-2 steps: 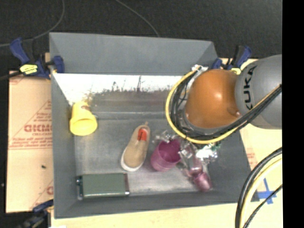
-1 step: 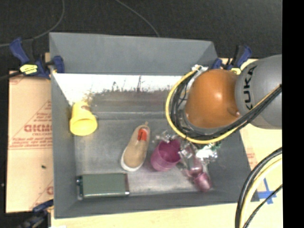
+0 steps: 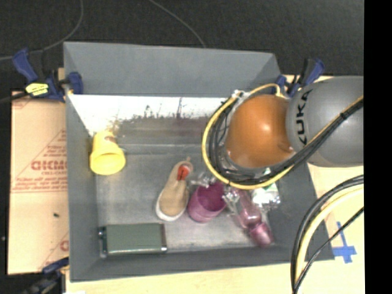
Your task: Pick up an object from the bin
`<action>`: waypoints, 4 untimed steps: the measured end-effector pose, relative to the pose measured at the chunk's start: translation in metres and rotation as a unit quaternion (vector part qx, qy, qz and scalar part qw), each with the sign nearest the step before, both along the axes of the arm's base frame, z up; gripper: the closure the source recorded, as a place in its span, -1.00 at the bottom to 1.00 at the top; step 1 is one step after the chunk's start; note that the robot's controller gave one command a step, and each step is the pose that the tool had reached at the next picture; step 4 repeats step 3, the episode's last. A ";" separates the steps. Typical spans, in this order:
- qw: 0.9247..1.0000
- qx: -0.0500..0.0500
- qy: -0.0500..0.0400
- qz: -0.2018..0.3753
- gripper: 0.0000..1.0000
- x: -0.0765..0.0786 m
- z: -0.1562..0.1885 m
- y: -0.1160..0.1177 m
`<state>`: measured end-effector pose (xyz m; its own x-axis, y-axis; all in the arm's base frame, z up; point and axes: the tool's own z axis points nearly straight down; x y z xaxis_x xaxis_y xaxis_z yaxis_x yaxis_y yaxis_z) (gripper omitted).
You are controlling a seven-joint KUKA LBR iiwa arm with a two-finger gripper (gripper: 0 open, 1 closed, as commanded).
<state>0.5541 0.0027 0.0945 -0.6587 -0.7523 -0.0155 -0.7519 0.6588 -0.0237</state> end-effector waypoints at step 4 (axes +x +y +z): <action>1.000 0.001 0.004 0.024 1.00 -0.008 0.004 -0.007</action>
Offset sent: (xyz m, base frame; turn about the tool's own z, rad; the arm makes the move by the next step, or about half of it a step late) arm 0.0000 0.0000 0.0000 0.0000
